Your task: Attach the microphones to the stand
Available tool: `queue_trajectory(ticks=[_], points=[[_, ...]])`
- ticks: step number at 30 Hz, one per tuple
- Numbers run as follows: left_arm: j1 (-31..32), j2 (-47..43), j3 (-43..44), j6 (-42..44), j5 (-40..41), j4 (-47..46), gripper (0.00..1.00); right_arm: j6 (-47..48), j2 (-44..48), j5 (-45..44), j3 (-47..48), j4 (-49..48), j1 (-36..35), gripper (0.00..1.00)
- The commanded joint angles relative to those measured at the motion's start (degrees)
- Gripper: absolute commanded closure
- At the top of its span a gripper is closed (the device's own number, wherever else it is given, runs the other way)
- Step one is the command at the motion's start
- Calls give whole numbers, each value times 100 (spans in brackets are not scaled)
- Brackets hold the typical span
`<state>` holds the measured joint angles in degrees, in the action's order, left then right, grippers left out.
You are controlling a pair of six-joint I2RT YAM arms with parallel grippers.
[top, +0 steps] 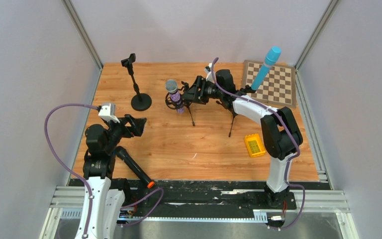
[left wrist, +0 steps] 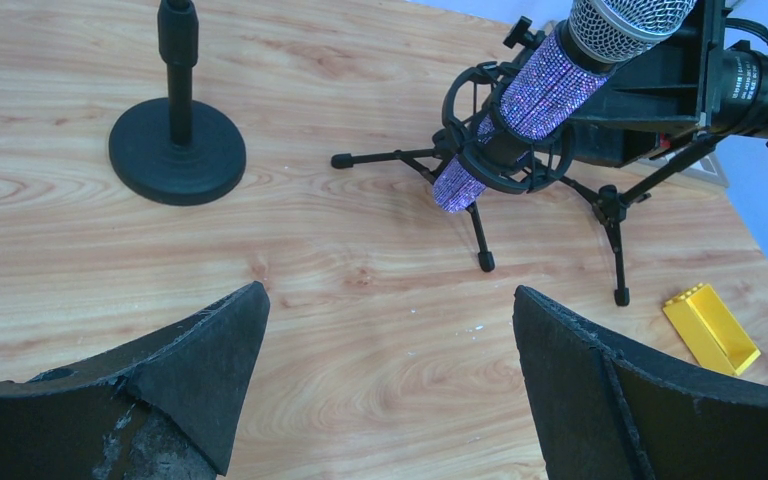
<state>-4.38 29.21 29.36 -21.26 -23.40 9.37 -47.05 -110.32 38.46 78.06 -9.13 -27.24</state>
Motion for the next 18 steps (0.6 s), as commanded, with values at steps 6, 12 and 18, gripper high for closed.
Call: queue_trajectory(ticks=[6,12,18], points=[[-61,-22,6,113,29,-233,0,-544,-420,368,390,-610,0,68],[-58,-16,7,121,30,-241,0,-554,-409,258,315,-748,44,81],[-62,-12,6,104,8,-254,0,-414,-446,-39,375,-740,165,88]])
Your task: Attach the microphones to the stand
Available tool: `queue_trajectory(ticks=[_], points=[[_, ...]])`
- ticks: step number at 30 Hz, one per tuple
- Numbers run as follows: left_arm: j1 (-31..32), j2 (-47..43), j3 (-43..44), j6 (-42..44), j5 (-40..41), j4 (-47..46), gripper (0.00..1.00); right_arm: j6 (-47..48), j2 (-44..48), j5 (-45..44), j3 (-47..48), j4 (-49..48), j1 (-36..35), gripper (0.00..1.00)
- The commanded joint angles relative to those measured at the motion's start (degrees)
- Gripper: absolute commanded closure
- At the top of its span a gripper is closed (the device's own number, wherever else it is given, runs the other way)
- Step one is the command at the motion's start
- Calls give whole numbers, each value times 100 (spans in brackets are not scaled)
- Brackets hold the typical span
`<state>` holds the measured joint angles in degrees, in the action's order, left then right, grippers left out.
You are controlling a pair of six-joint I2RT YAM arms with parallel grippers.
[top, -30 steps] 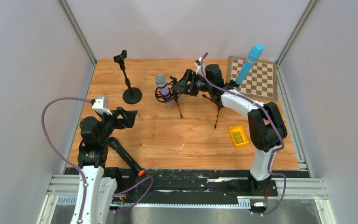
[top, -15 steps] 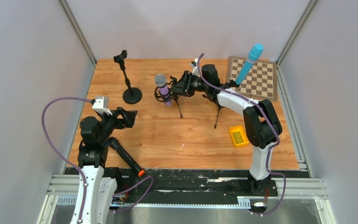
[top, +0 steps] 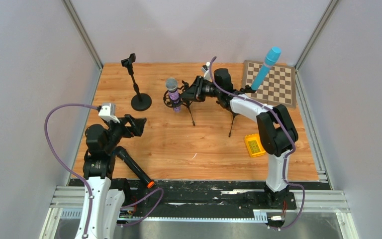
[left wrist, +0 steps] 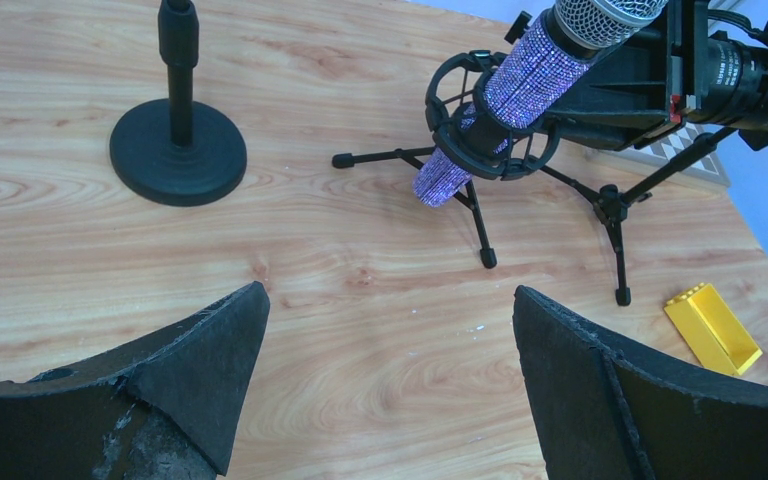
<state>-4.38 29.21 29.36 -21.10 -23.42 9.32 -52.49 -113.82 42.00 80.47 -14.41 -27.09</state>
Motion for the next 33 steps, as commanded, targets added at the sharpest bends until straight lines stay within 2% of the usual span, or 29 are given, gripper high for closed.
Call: queue_trajectory(ticks=[1,14,20,25,30,33], points=[[-63,-7,5,89,6,-248,0,147,-117,-420,171,-211,166,88],[-63,18,-1,104,-3,-253,0,317,-561,-697,1000,25,517,91],[-62,25,-10,111,-6,-259,0,451,-676,-795,1168,105,593,87],[-63,33,-38,122,-51,-296,0,632,-657,-558,1241,225,585,73],[-60,33,-37,157,-23,-279,0,816,-456,-668,1065,364,586,41],[-62,18,-41,162,-6,-282,0,972,-290,-879,979,515,559,27]])
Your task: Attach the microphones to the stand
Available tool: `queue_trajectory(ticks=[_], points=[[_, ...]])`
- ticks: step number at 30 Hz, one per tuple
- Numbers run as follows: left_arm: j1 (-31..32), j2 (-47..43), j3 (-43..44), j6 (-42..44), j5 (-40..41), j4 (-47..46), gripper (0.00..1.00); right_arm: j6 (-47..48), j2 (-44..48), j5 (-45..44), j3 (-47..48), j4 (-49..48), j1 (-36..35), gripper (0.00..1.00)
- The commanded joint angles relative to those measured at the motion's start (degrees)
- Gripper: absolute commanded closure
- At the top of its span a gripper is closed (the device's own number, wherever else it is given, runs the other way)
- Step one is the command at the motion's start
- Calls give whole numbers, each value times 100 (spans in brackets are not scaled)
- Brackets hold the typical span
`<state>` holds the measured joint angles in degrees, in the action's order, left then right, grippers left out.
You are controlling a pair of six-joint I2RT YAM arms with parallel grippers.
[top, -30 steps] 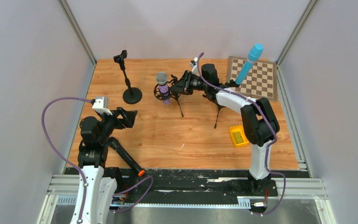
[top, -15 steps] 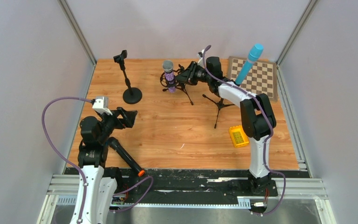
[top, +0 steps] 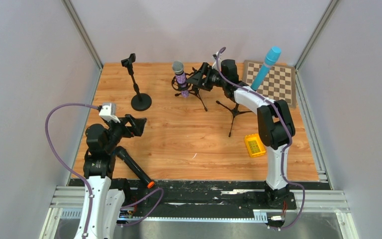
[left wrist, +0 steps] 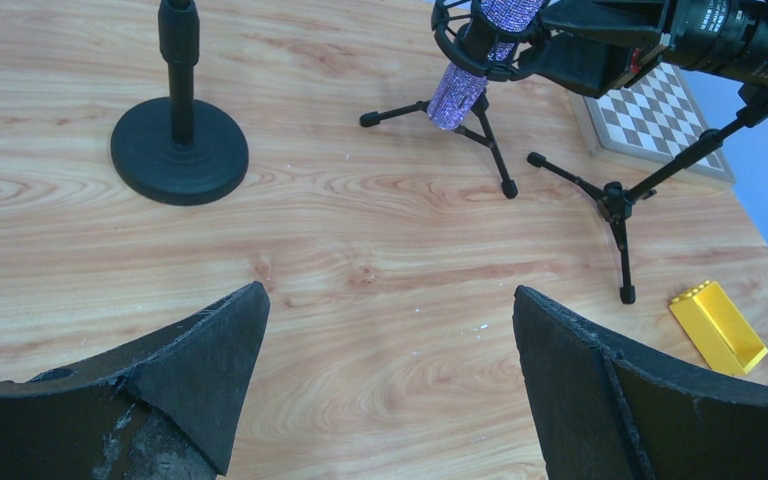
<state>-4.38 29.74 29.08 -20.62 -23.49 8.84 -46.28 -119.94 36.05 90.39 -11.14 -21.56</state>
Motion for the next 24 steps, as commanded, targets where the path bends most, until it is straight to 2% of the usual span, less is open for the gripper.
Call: queue_trajectory(ticks=[1,10,18,24], points=[[-58,-44,-10,112,-3,-234,0,414,387,-358,-46,243,-2,25],[-58,-55,-10,137,35,-214,0,852,1014,-807,-624,347,-29,20],[-62,43,65,-6,198,-60,0,1584,1486,-1380,-841,832,-407,19],[-61,266,300,-88,516,279,0,2318,2081,-2594,-1298,1354,-833,19]])
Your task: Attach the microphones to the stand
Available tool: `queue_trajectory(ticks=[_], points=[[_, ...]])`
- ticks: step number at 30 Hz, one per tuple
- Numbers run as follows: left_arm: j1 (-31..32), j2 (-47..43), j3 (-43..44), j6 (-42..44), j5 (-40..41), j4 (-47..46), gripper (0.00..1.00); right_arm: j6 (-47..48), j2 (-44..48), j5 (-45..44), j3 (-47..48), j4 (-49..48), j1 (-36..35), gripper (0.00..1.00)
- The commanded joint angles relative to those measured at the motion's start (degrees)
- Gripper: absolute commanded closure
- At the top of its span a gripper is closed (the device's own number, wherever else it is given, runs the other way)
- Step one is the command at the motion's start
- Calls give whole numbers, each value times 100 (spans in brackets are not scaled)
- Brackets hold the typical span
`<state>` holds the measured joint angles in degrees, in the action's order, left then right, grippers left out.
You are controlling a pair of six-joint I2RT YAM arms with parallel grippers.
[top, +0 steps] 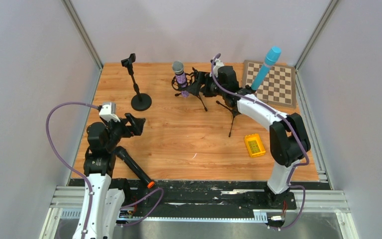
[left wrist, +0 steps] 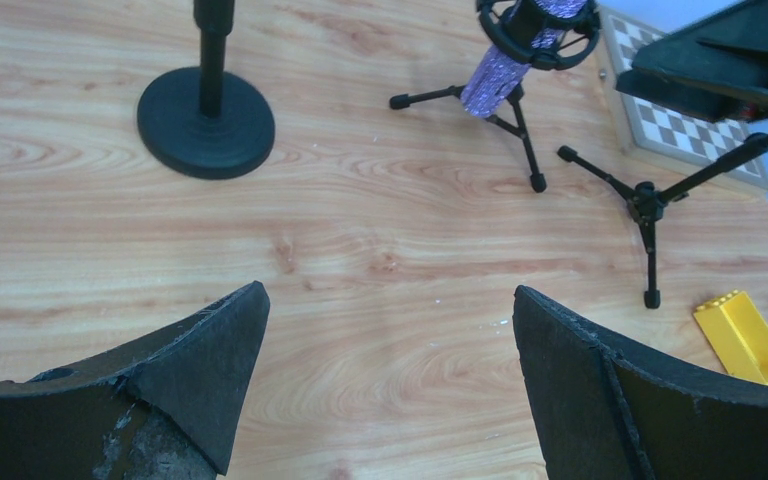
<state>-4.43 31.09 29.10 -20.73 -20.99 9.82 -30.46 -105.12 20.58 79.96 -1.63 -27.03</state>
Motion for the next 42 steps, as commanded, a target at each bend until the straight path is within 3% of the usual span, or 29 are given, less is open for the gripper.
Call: queue_trajectory(ticks=[1,11,19,31,42], points=[[-58,217,329,-93,308,266,0,871,701,-1313,-353,459,-392,18],[-55,615,759,-304,837,684,0,1477,1639,-2853,-1437,593,-1311,16],[-57,1055,973,-367,1000,201,0,1223,2115,-2360,-2215,560,-1362,15],[-58,2807,2058,-165,687,-934,0,844,2654,-1694,-3356,333,-1367,13],[-52,4256,3570,1010,608,-1342,1,751,2848,-1548,-3699,220,-1367,13]])
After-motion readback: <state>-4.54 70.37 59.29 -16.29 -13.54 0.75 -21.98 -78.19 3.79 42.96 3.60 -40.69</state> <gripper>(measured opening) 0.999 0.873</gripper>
